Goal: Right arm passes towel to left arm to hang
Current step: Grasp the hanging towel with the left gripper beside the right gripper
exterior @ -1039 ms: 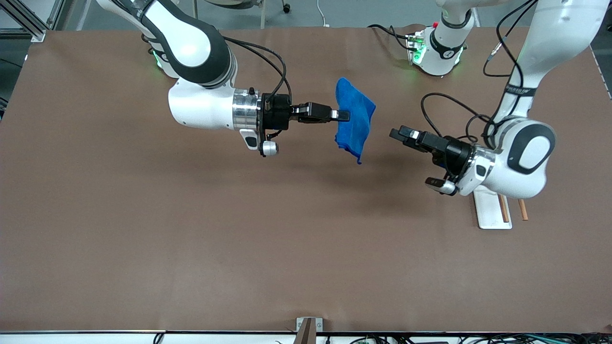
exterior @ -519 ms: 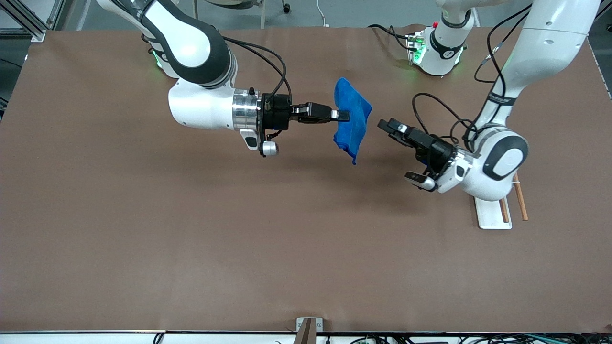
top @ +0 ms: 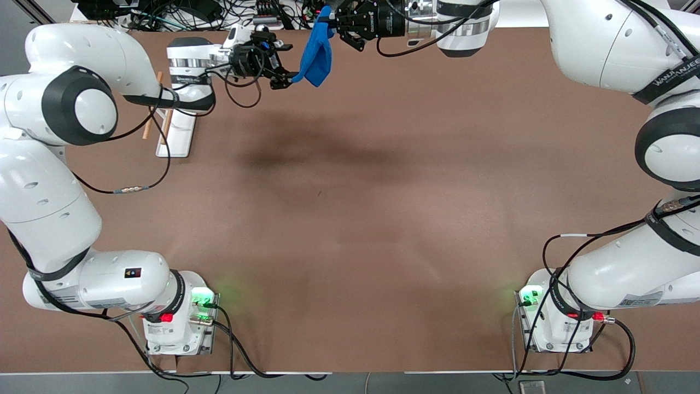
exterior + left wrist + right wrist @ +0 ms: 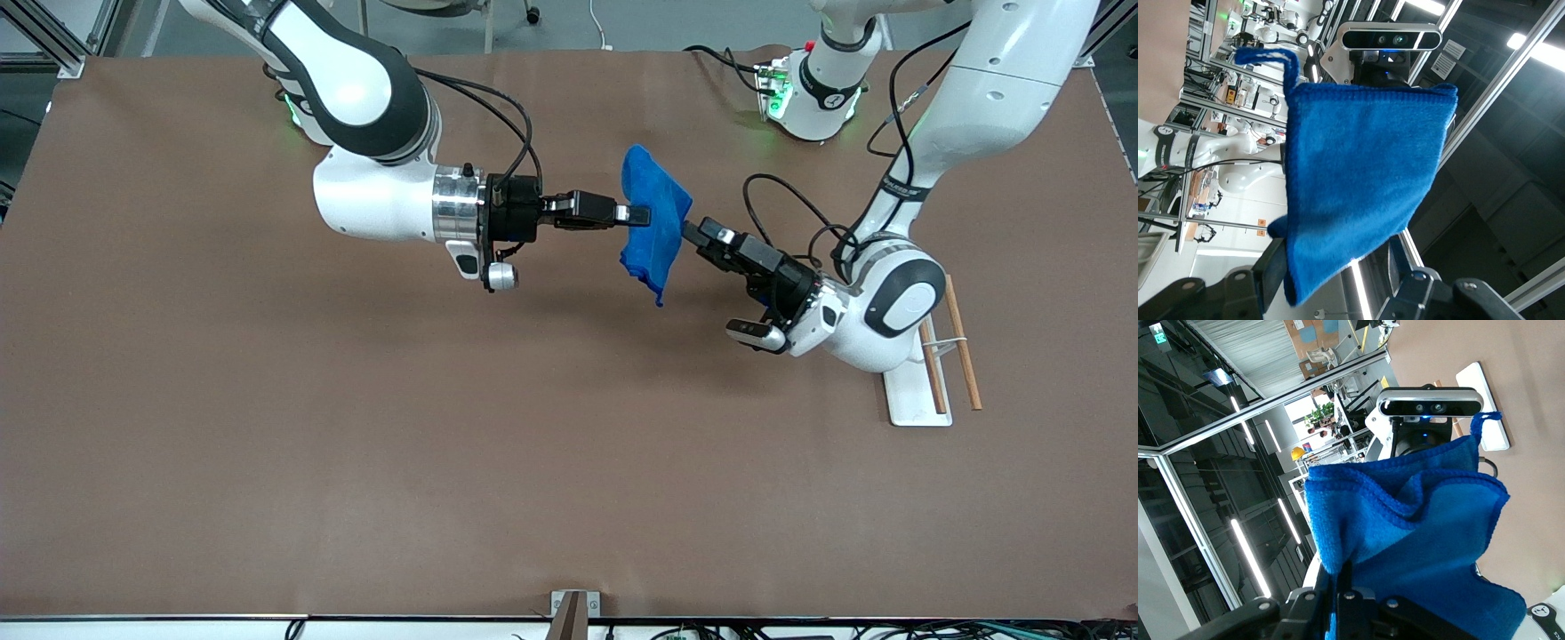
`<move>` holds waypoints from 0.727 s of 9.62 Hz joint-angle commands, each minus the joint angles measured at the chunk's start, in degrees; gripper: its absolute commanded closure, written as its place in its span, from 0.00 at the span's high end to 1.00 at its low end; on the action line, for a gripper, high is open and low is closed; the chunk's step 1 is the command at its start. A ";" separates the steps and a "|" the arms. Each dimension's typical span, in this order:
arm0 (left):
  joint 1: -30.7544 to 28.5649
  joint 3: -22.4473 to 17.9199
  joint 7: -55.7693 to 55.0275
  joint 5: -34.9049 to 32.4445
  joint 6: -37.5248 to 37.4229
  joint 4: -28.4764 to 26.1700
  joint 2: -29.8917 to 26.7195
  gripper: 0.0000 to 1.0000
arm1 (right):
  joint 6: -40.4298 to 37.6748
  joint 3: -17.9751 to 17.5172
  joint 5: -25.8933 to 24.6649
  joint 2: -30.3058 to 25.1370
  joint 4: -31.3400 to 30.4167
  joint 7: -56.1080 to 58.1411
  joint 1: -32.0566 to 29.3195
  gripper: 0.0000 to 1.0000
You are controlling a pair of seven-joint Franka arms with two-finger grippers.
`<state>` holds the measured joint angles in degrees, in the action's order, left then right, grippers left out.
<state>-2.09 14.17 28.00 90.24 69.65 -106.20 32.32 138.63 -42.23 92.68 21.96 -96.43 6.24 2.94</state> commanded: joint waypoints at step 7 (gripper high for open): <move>0.34 -0.11 3.46 3.63 2.15 1.34 1.79 0.26 | 0.94 -0.49 2.15 0.54 0.63 1.67 0.14 0.00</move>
<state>-1.34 14.17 31.16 93.69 70.74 -104.84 33.18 138.85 -42.22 92.85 21.96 -96.43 6.26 2.94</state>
